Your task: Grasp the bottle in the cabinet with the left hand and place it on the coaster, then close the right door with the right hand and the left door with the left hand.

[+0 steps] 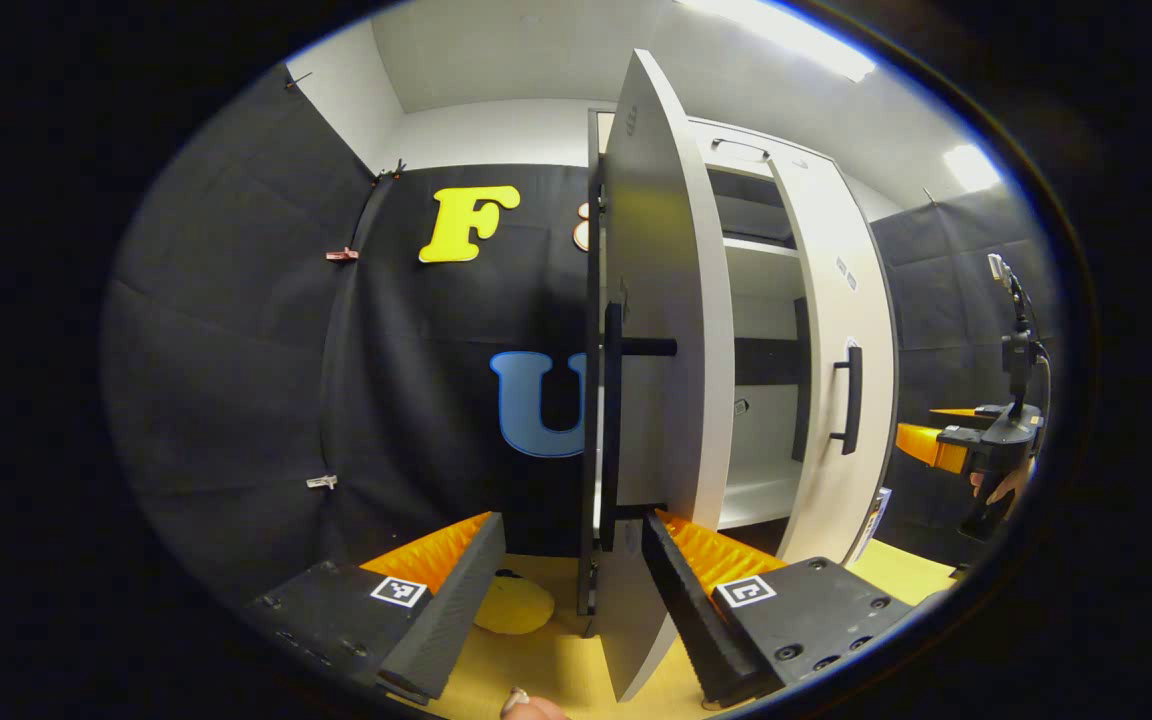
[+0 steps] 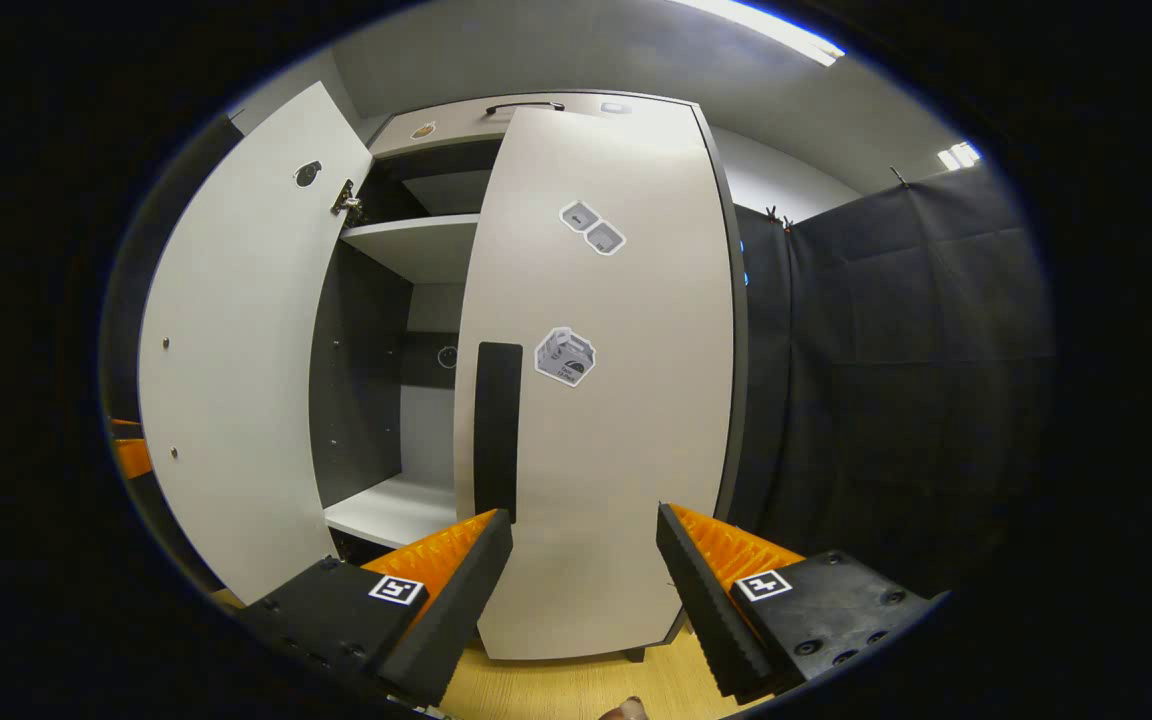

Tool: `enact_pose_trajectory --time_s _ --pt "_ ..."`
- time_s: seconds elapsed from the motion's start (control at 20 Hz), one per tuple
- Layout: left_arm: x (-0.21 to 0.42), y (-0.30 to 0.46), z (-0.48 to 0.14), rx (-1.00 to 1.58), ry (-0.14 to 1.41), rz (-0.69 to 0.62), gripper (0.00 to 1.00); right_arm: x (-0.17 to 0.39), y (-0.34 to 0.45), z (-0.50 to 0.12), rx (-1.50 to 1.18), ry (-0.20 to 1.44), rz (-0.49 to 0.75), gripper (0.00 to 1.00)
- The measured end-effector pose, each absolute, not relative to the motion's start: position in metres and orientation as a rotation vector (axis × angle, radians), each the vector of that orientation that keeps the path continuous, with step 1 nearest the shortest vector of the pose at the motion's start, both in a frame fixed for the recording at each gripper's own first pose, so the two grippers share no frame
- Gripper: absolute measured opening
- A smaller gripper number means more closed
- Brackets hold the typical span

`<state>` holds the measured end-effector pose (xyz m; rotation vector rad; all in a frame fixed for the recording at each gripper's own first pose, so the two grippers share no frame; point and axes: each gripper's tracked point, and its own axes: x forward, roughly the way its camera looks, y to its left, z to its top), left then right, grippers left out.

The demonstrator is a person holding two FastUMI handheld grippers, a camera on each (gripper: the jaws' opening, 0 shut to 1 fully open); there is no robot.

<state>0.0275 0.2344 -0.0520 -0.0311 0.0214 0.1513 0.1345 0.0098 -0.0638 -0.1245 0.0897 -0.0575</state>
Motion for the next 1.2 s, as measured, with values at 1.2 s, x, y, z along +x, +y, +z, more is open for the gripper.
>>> enact_pose_trajectory --time_s 1.2 --pt "0.067 0.103 -0.046 -0.022 -0.012 0.007 0.89 0.102 -0.025 -0.034 -0.078 0.054 -0.015 0.97"
